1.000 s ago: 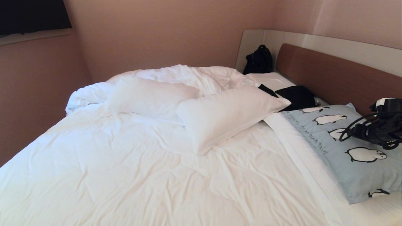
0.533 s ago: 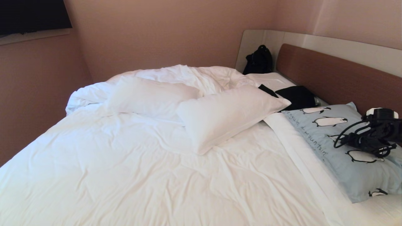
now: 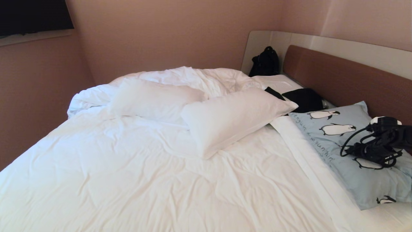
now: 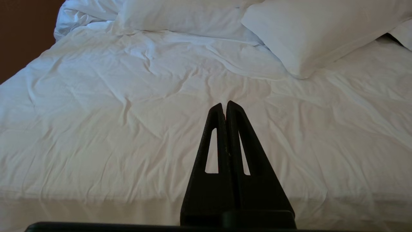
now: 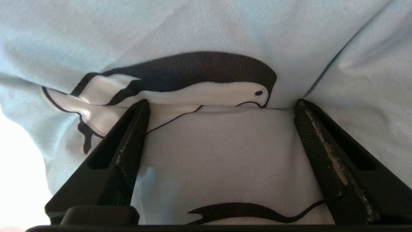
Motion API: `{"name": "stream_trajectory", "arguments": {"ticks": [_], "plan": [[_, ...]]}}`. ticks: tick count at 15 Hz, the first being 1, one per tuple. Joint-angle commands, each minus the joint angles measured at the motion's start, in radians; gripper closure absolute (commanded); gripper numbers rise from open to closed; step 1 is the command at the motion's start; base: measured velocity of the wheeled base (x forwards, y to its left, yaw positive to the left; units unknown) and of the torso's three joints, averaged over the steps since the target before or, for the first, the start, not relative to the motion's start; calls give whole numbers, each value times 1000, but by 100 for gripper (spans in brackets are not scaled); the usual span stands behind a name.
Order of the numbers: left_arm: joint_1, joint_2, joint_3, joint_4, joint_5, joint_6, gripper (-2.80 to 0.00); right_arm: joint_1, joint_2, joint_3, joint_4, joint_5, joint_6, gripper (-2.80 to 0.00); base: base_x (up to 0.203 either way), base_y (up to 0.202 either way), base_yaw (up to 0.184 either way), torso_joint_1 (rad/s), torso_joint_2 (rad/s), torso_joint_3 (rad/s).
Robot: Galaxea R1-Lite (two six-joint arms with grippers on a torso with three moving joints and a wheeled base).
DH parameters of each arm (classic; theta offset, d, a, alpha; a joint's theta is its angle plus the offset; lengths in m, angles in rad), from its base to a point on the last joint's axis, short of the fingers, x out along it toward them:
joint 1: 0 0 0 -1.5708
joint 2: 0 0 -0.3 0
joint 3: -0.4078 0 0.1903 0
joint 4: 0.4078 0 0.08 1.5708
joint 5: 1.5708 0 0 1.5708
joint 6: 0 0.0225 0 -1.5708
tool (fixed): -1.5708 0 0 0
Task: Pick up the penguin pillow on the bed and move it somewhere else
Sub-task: Pick up the pillow
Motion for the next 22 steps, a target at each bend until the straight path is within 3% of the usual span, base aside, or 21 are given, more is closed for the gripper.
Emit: {"name": "stream_trajectory", "arguments": {"ticks": [1, 2, 10, 15, 22], "plan": [[0, 0, 0, 0, 0, 0, 0, -5, 27, -29, 75, 1, 4, -280, 0, 0, 0, 0, 0, 0], [0, 0, 0, 0, 0, 0, 0, -8, 32, -39, 86, 3, 4, 0, 0, 0, 0, 0, 0, 0], [0, 0, 0, 0, 0, 0, 0, -10, -101, -45, 191, 22, 35, 0, 0, 0, 0, 0, 0, 0], [0, 0, 0, 0, 0, 0, 0, -25, -171, -76, 298, 205, 77, 0, 0, 0, 0, 0, 0, 0], [0, 0, 0, 0, 0, 0, 0, -31, -296, -113, 389, 309, 156, 0, 0, 0, 0, 0, 0, 0]]}}
